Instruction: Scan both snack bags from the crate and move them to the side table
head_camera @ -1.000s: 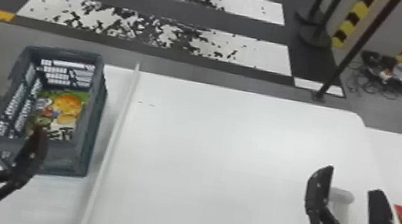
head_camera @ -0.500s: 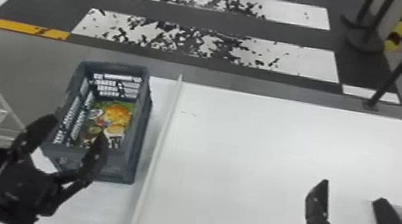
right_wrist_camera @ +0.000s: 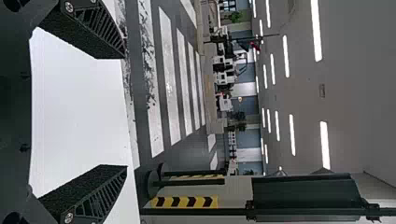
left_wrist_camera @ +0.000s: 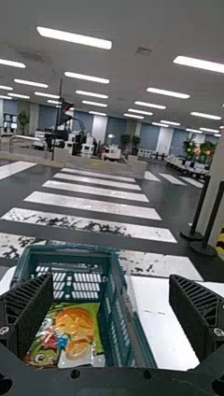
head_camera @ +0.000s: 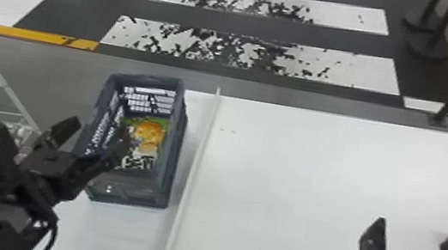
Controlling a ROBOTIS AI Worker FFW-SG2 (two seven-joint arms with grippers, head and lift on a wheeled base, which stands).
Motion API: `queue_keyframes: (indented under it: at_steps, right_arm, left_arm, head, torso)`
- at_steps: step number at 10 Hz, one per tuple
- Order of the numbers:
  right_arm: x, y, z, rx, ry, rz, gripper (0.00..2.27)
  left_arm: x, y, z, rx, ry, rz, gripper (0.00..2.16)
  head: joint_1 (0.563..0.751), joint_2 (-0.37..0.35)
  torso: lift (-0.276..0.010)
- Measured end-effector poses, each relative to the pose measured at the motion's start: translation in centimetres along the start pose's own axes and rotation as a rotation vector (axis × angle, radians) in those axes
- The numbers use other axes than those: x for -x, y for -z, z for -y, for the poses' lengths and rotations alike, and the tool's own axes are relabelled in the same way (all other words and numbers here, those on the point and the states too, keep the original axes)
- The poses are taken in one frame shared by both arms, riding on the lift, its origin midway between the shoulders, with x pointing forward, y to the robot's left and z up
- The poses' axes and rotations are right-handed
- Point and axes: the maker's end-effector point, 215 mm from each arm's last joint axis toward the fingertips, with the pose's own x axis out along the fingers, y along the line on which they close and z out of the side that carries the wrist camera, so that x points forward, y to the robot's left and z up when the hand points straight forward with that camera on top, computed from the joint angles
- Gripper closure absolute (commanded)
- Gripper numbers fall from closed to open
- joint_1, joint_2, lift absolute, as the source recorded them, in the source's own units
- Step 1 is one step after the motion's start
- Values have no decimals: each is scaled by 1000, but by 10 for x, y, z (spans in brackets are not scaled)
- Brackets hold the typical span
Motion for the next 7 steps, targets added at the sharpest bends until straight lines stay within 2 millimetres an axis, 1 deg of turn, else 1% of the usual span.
queue_keyframes:
  at_steps: [2,3,4,5,6,7]
  right_arm:
    - [2,10,-3,23,-15,-33,87]
    - [2,17,-6,34,-24,-55,87]
    - [1,23,-9,42,-35,-76,87]
    - [3,26,-10,44,-38,-85,87]
    - [4,29,-9,48,-40,-92,87]
    - [3,31,-7,54,-40,-101,87]
  left_arm:
    - [-19,-3,-17,20,-38,-47,73]
    - [-29,0,-25,24,-66,-73,80]
    - [-44,14,-33,37,-94,-132,83]
    - [-60,27,-35,55,-107,-188,80]
    - [-74,35,-35,68,-109,-223,83]
    - [-90,40,-38,76,-115,-242,83]
  head:
    - [695,186]
    - [695,198]
    - [695,211]
    - [695,210]
    - [695,206]
    - [695,198]
  torso:
    - [-29]
    - [-29]
    - [-29]
    - [-29]
    - [-29]
    - [-29]
